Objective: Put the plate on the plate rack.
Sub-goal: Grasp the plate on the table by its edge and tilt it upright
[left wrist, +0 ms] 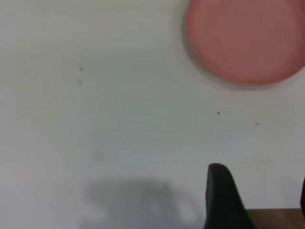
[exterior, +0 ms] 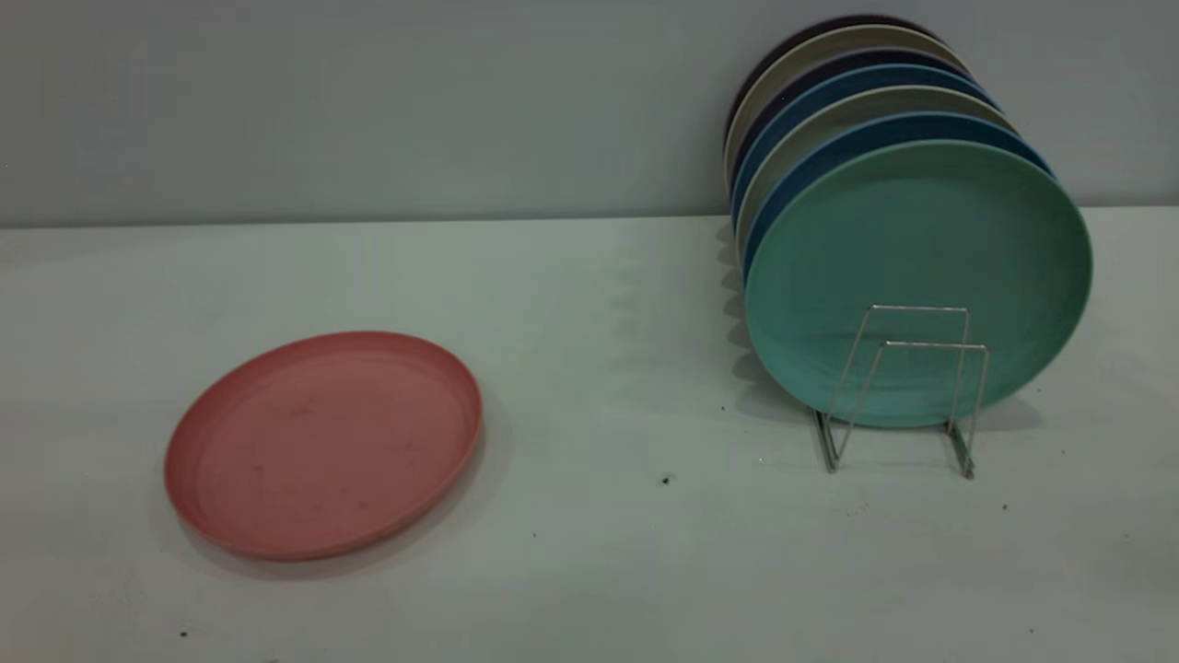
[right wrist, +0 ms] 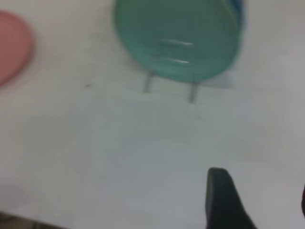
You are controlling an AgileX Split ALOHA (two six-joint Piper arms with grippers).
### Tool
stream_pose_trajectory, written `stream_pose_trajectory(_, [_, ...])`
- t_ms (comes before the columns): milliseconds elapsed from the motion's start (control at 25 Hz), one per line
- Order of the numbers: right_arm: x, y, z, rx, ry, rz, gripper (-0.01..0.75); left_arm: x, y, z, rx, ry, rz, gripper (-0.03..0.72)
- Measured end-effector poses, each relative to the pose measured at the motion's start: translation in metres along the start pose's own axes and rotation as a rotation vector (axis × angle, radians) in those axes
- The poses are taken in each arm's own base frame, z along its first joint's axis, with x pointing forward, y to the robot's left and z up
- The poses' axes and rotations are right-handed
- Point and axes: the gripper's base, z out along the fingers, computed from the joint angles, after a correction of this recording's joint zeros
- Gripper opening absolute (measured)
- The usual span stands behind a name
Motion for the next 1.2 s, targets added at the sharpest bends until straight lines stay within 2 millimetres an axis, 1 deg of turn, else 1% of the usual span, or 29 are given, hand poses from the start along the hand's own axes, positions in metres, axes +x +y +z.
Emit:
stream_pose_trajectory(120, [-0.012,-0.002,0.024,-0.06,0.049,-0.009,0.407,-0.026,0.0,0.035,0.009,0.096,-0.02,0.424])
stream_pose_trajectory(200, [-0.017,-0.004,0.039,-0.087,0.083,-0.007,0.407,-0.039,0.0,0.059,0.011,0.14,-0.035,0.424])
stream_pose_trajectory(320, [-0.02,-0.007,0.06,-0.123,0.139,0.0,0.407,-0.052,0.001,0.099,0.009,0.212,-0.046,0.424])
stream_pose_trajectory(400, [-0.021,-0.007,0.069,-0.145,0.166,0.007,0.407,-0.059,0.001,0.123,0.01,0.24,-0.051,0.424])
stream_pose_trajectory(520, [-0.021,-0.006,0.077,-0.175,0.186,0.022,0.407,-0.066,0.002,0.16,0.007,0.306,-0.049,0.424])
stream_pose_trajectory(600, [-0.022,-0.006,0.078,-0.182,0.186,0.017,0.407,-0.07,0.003,0.184,0.011,0.355,-0.053,0.424])
stream_pose_trajectory(760, [-0.022,-0.006,0.078,-0.184,0.185,0.009,0.407,-0.082,0.001,0.225,0.06,0.42,-0.031,0.424])
stream_pose_trajectory(880, [-0.022,-0.006,0.078,-0.185,0.184,0.001,0.407,-0.089,0.007,0.25,0.125,0.464,-0.056,0.424])
stream_pose_trajectory(1000, [-0.022,-0.006,0.078,-0.186,0.184,0.0,0.407,-0.092,0.023,0.269,0.196,0.477,-0.125,0.424])
stream_pose_trajectory(1080, [-0.022,-0.006,0.078,-0.186,0.183,0.001,0.407,-0.092,0.034,0.276,0.226,0.457,-0.173,0.424])
stream_pose_trajectory(1200, [-0.022,-0.006,0.078,-0.185,0.182,0.0,0.407,-0.09,0.038,0.283,0.254,0.433,-0.211,0.424])
